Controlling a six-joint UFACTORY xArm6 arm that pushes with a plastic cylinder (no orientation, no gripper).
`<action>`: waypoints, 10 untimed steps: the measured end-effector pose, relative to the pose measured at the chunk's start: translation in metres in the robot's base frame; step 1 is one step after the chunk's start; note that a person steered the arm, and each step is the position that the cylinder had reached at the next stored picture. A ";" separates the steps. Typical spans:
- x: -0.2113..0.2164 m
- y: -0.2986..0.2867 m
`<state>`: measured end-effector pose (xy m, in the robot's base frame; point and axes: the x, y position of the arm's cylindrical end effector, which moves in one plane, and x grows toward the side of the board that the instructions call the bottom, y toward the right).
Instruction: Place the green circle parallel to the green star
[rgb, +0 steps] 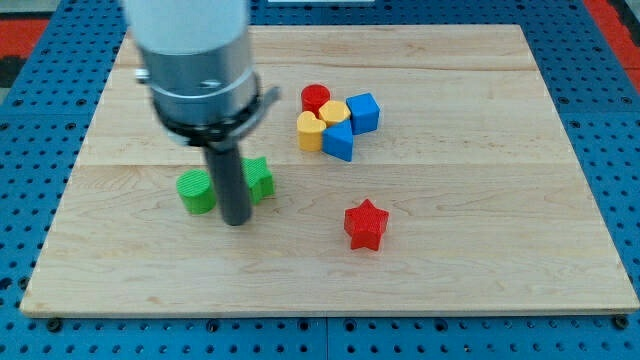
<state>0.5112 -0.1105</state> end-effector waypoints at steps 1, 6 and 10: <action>-0.043 0.011; 0.002 -0.035; -0.007 -0.051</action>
<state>0.5047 -0.1613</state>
